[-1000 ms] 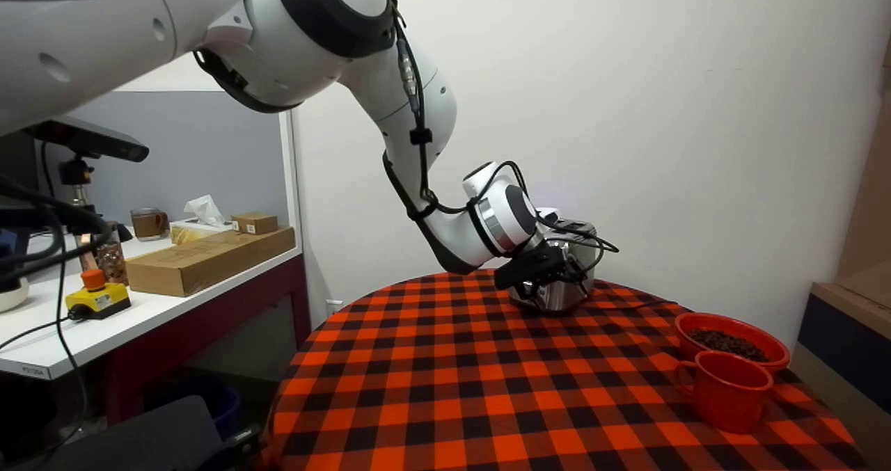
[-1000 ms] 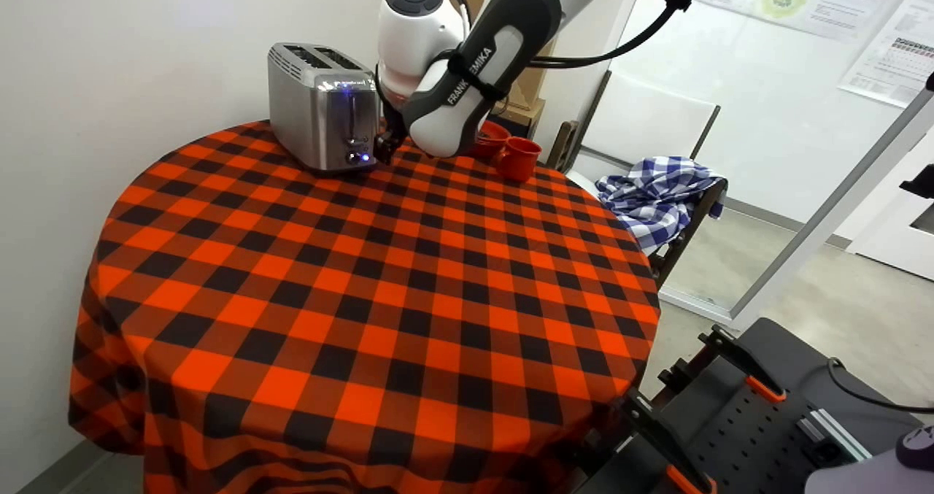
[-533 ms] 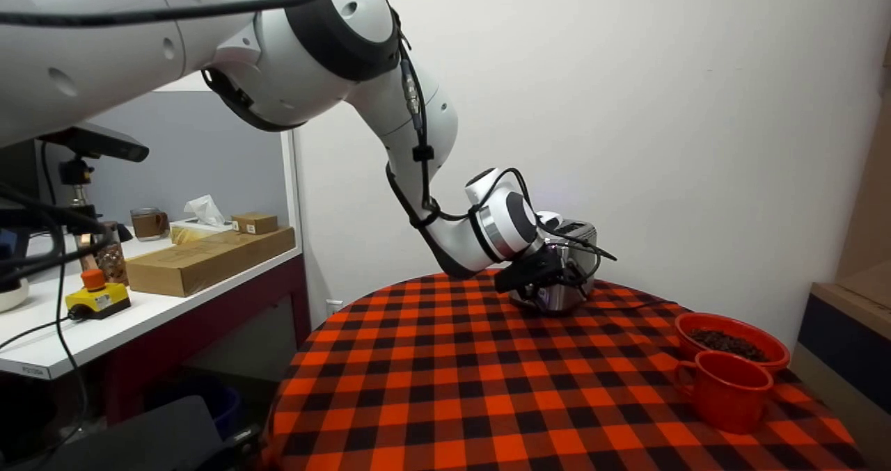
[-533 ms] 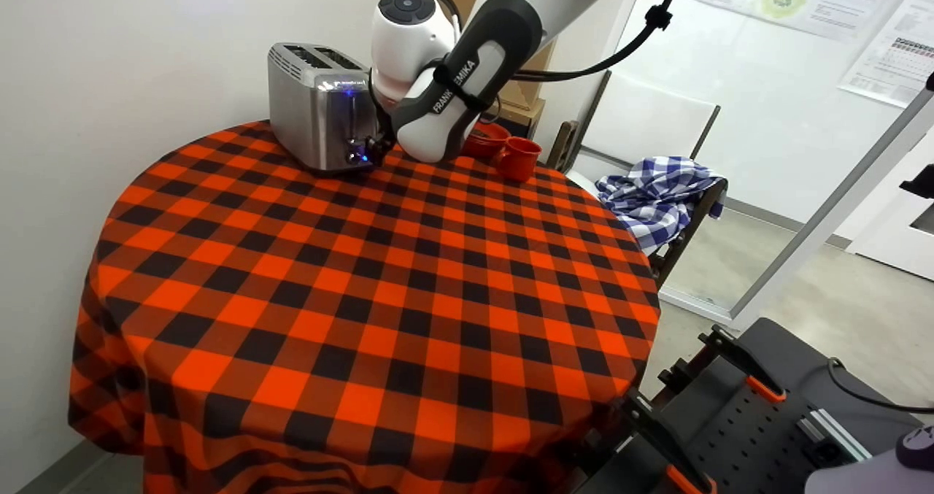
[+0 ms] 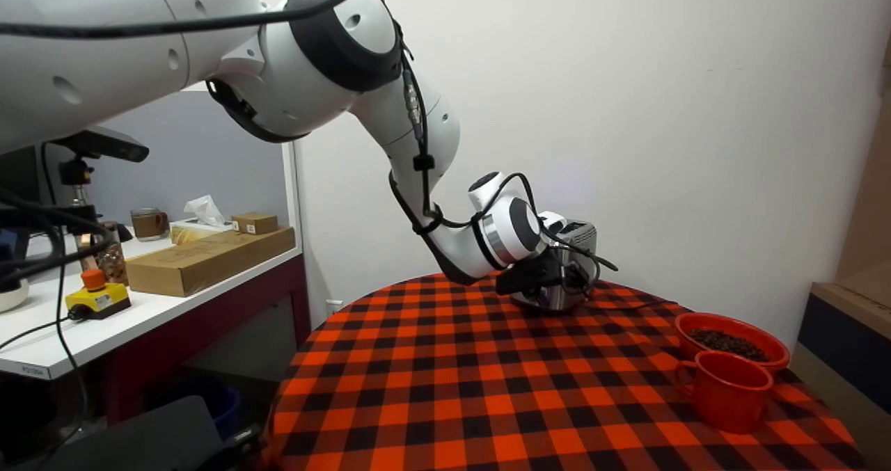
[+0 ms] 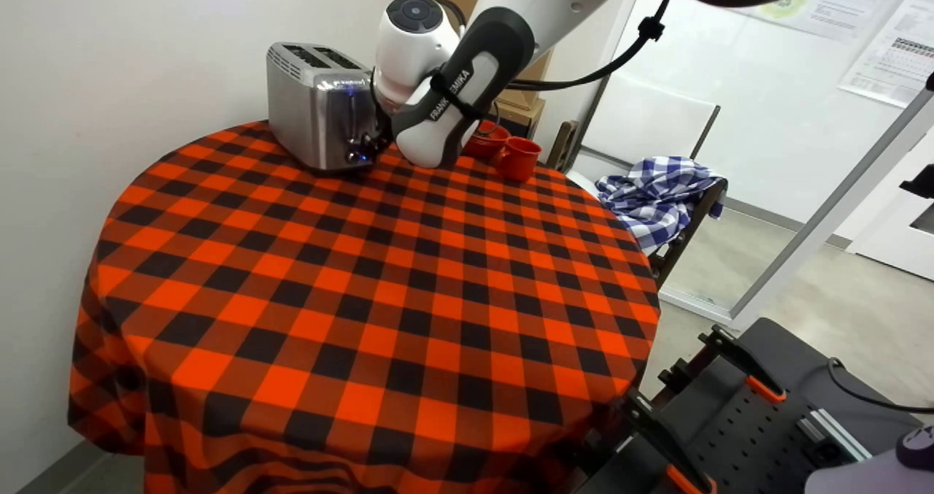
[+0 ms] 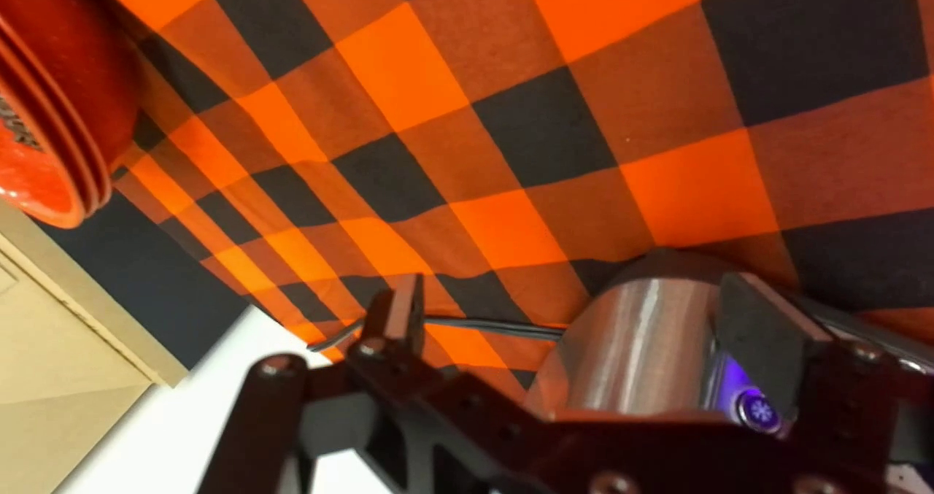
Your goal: Switch off the toaster
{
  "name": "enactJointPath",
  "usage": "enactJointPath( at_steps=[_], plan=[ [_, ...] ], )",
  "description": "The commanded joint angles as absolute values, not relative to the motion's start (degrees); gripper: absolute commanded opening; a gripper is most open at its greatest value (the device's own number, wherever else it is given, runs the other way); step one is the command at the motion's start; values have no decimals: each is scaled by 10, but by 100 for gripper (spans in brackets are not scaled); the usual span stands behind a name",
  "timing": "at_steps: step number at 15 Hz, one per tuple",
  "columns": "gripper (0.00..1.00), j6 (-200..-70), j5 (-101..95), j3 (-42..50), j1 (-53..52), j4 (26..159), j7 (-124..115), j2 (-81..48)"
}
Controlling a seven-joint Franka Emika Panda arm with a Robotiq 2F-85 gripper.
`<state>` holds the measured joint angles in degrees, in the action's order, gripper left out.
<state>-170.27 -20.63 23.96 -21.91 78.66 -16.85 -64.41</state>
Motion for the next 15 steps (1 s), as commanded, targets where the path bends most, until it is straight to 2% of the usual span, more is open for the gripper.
enactJointPath(
  at_steps=[1, 9, 15],
  plan=[
    [100, -1747, -186, 235, -211, 780, -152, -654],
    [100, -1776, -168, 211, -189, 787, -118, -649],
    [100, -1769, -171, 151, -146, 786, -54, -639]
  ],
)
